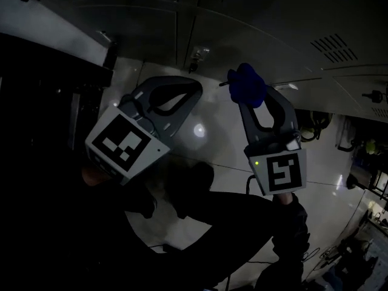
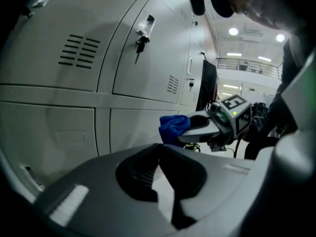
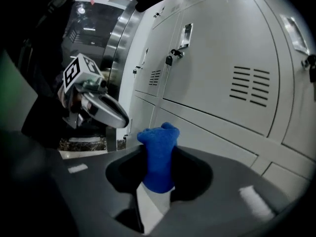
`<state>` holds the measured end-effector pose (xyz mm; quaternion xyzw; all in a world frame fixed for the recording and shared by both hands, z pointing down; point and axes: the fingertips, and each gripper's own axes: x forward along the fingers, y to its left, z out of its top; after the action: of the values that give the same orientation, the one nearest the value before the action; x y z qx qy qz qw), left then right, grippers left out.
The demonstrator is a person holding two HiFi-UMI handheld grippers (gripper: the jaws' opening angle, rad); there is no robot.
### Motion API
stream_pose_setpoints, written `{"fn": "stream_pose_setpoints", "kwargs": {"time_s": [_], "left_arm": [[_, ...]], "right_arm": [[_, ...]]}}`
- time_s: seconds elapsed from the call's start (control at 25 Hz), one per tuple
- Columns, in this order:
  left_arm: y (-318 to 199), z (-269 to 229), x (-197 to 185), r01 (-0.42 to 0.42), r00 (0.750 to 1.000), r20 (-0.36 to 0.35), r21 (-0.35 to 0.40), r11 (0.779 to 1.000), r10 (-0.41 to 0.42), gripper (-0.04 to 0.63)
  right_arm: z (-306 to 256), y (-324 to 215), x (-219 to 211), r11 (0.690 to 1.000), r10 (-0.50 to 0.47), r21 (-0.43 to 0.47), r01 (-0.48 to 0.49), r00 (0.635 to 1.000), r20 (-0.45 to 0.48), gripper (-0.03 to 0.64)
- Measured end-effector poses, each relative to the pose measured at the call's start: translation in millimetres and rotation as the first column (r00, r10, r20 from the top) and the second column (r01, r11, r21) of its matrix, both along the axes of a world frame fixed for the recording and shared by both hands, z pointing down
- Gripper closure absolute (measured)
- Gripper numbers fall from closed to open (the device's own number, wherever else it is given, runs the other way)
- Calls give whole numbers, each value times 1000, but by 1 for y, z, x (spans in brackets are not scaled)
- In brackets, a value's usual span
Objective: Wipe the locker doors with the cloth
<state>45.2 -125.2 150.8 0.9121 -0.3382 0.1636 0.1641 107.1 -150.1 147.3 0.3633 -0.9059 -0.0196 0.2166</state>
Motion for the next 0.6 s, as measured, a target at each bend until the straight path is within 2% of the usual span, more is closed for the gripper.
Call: {"fn": "stream_pose_setpoints", "kwargs": {"time_s": [0.16, 0.36, 0.52, 0.6], "left_arm": [[-11, 28, -5, -28, 1000, -8, 22, 999, 28, 615], [-13, 45, -16, -54, 997, -45, 68, 996, 58, 615], [-6, 42, -24, 6, 998, -58, 109, 994, 0, 615], [1, 41, -24, -5, 999, -47, 123, 992, 10, 615]], "right_arm": [[11, -19, -14, 999, 0, 40, 0, 1000, 1, 495], [8, -31, -40, 982, -36, 183, 45, 998, -55, 497], [7, -32, -62, 953, -70, 284, 103, 990, -124, 496], [4, -31, -69, 943, -75, 313, 113, 988, -133, 497]]}}
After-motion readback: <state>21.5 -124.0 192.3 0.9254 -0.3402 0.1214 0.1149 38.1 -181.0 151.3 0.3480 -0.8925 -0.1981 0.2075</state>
